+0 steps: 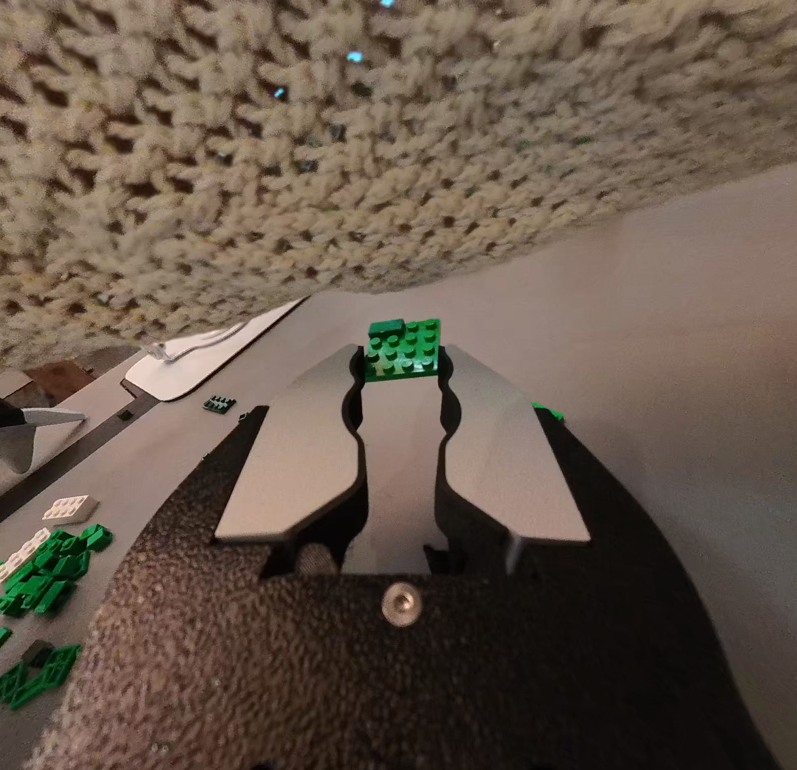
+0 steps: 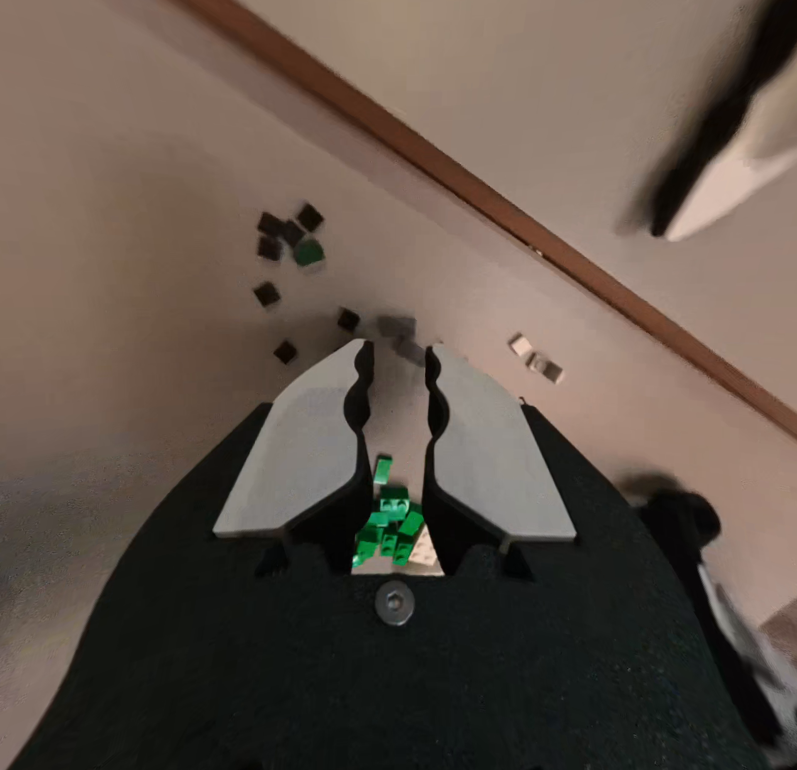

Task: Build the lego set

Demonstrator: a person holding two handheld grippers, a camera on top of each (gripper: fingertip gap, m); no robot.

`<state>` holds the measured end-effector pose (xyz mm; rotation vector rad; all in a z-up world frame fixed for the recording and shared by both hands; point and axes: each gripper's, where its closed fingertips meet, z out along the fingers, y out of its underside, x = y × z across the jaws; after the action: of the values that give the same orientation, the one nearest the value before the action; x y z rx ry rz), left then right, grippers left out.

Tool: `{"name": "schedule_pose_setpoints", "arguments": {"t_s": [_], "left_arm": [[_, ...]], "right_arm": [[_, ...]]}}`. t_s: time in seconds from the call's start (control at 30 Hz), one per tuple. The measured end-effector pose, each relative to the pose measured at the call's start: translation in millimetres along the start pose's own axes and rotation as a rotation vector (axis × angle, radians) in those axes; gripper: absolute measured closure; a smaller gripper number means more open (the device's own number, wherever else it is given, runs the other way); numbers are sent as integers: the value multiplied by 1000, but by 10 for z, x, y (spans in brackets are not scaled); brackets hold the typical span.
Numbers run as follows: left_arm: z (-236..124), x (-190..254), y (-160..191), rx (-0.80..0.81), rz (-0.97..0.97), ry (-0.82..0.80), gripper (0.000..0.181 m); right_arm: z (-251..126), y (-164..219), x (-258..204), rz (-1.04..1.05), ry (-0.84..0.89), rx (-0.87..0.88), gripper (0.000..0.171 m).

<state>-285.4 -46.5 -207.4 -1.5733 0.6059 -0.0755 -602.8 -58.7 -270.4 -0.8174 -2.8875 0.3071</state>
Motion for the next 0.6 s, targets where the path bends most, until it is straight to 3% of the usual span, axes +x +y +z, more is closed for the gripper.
{"name": "schedule_pose_setpoints", "arguments": {"t_s": [0.33, 0.6], "left_arm": [[8, -2, 10, -8, -9, 5, 148], [4, -6, 8, -4, -16, 6, 148]], "right_arm": [[182, 2, 48, -3, -38, 29, 146], [143, 5, 65, -48, 4, 88, 156]]}}
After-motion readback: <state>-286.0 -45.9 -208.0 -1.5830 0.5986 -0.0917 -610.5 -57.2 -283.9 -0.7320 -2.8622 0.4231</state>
